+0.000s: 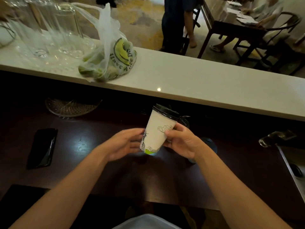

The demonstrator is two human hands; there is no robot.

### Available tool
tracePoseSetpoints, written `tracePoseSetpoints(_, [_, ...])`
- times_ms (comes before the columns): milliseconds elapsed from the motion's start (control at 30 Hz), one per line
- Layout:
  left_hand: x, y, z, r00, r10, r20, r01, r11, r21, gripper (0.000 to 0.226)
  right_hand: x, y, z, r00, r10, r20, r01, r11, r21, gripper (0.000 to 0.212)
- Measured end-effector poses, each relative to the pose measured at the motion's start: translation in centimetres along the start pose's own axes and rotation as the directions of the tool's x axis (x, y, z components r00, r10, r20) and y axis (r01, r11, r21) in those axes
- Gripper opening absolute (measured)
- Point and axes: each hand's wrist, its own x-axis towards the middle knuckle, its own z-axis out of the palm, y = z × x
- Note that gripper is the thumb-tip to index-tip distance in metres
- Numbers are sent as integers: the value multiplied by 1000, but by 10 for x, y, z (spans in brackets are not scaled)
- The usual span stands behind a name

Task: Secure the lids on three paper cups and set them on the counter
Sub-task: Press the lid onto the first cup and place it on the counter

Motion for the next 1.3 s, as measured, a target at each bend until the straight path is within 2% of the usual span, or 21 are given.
tracePoseSetpoints(67, [-1,17,10,989,72,127,-67,997,-47,44,0,-1,-1,998,12,56,-13,1000,22,69])
tracePoseSetpoints(167, [0,26,19,977,109,182,-89,989,-119,46,-1,-5,-3,996,15,91,-18,999,27,58])
tracePoseSetpoints(300, [4,22,16,959,129,252,-93,984,-150,56,0,-8,-9,1000,-5,7,4,1000,20,57])
tracePoseSetpoints(367, [8,17,17,968,149,200,-123,983,-135,60,1,-7,-11,995,-39,-94,38,999,-9,50])
tracePoseSetpoints(433, [13,17,20,979,185,86,-176,979,-106,63,3,-9,-11,981,-84,-177,69,994,-85,41])
tracePoseSetpoints(533, [19,26,26,949,307,-69,-309,951,-23,65,6,-20,-9,965,-148,-215,84,956,-282,30])
tracePoseSetpoints(700, [32,61,40,848,520,-103,-486,840,241,57,19,-53,-1,956,-204,-210,92,889,-448,50])
tracePoseSetpoints(867, [52,105,47,788,604,-124,-516,756,403,72,41,-96,6,923,-319,-216,180,853,-489,52])
tracePoseSetpoints(967, [66,131,49,754,644,-130,-537,718,443,84,56,-117,6,897,-389,-210,218,803,-554,58])
tracePoseSetpoints(1100, [88,152,54,733,661,-160,-512,690,511,86,74,-132,1,858,-463,-221,213,713,-668,62])
tracePoseSetpoints(1300, [110,149,60,726,662,-183,-460,667,586,82,90,-129,-13,851,-448,-272,183,740,-647,65])
